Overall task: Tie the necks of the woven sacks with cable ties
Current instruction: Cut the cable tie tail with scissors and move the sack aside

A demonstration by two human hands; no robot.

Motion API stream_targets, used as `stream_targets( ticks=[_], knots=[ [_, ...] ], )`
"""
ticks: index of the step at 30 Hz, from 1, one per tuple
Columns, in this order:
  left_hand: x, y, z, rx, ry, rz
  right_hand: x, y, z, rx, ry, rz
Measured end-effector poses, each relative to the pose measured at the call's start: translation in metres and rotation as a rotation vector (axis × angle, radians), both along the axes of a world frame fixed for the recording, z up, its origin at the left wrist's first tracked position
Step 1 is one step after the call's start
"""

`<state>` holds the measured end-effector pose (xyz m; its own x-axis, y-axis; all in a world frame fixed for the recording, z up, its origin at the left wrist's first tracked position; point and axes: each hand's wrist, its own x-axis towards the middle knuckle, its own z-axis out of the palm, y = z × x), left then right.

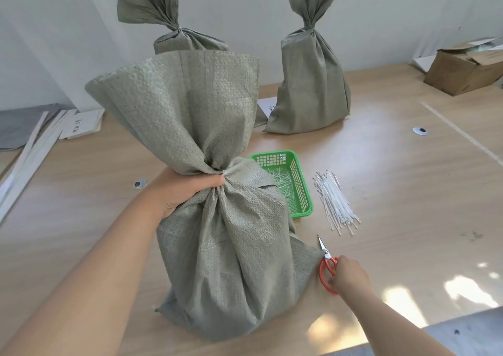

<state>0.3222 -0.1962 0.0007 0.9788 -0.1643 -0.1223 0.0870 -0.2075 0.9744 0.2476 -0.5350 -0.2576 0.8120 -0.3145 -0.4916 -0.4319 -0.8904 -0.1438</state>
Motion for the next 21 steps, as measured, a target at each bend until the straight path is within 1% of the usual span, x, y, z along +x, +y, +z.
stream_targets(
  ticks=[6, 14, 16, 19, 21],
  knots=[
    [0.000, -0.004, 0.000, -0.011, 0.028, -0.006, 0.002, 0.000, -0.007, -0.002, 0.024, 0.012],
    [0.000, 0.000, -0.006, -0.013, 0.008, -0.024, 0.009, -0.003, -0.007, 0.008, 0.052, 0.062],
    [0.000, 0.002, -0.007, -0.012, 0.019, -0.028, 0.011, -0.005, -0.004, 0.017, 0.008, 0.052],
    [-0.002, 0.003, -0.006, -0.005, 0.037, -0.039, 0.017, -0.006, 0.009, 0.047, -0.116, 0.013],
    [-0.004, 0.004, -0.004, -0.001, 0.045, -0.046, 0.026, -0.004, 0.026, 0.114, -0.202, -0.001]
  ],
)
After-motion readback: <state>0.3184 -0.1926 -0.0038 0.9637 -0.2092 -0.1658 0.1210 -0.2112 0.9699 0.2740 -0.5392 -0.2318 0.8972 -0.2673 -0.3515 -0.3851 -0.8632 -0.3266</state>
